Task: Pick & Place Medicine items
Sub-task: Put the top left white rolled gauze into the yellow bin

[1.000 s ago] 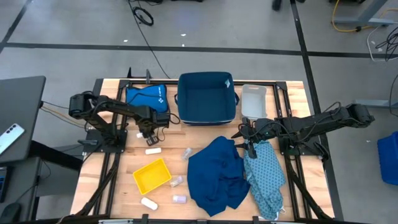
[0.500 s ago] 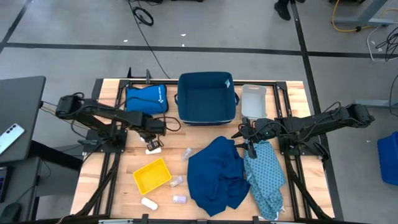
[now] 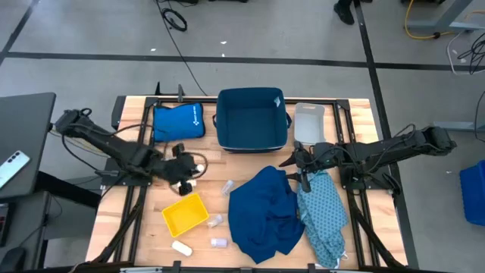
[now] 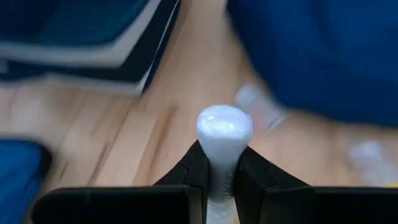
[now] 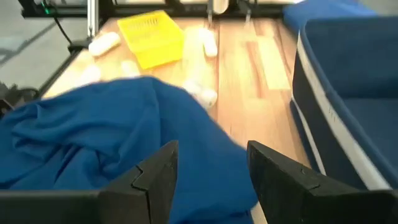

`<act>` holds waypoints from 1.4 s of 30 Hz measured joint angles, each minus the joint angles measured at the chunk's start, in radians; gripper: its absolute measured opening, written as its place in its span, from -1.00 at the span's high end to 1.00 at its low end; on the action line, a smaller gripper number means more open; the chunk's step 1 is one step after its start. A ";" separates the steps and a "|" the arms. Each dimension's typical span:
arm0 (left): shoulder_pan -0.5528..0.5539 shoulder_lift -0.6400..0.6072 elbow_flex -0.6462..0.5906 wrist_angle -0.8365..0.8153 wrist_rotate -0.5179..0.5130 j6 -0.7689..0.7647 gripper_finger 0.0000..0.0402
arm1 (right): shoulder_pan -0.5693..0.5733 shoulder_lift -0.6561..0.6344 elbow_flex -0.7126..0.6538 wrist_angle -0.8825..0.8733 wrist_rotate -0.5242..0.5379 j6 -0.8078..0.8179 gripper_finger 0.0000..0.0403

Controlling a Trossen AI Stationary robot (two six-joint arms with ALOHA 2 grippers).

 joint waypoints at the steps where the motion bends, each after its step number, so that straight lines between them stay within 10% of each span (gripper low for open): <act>1: -0.033 -0.004 0.000 0.028 -0.034 0.015 0.78 | 0.000 0.000 0.000 0.013 0.000 0.000 0.01; 10: -0.256 -0.006 -0.068 0.393 -0.261 0.238 0.78 | 0.000 0.000 -0.057 0.361 0.002 -0.052 0.01; 21: -0.235 -0.007 -0.360 1.120 0.088 0.497 0.78 | 0.006 0.000 -0.206 0.737 0.001 -0.059 0.01; 42: -0.316 -0.007 -0.409 0.831 0.147 0.068 0.78 | 0.113 0.000 -0.216 0.663 0.119 0.001 0.01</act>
